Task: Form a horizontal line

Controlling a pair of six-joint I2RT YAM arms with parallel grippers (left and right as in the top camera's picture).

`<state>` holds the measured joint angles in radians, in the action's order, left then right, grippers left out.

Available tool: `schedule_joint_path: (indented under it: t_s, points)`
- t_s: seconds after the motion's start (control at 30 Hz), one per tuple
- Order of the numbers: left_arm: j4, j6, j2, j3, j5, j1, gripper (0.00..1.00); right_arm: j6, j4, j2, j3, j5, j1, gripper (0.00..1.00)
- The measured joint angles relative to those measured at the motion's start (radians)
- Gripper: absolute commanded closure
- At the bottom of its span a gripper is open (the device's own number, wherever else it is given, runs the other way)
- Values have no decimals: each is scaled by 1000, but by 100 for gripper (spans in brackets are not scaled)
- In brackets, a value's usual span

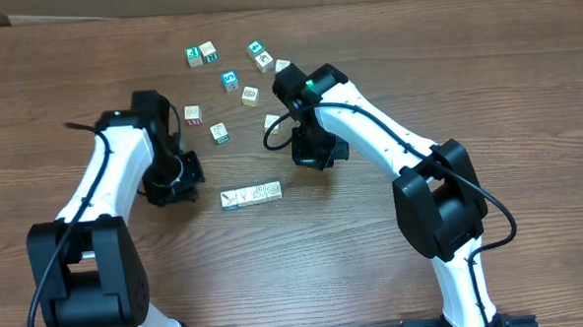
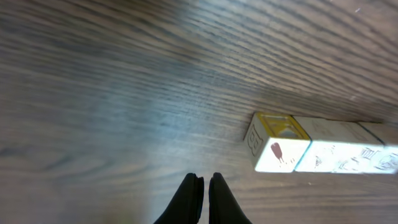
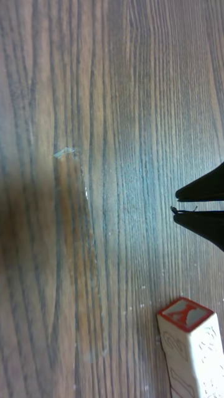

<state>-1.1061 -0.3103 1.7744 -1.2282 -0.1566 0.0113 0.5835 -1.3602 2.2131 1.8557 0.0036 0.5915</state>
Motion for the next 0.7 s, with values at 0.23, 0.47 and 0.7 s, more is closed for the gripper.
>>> schedule_joint_path:
  t_s: [0.23,0.47,0.7]
  points:
    - [87,0,0,61,-5,-11,96,12,71,0,-105,-1,2,96]
    - [138,0,0,65,-3,-61,96,15,110,0,-167,-14,5,96]
    - [128,-5,0,75,82,-116,96,15,129,0,-167,-31,5,96]
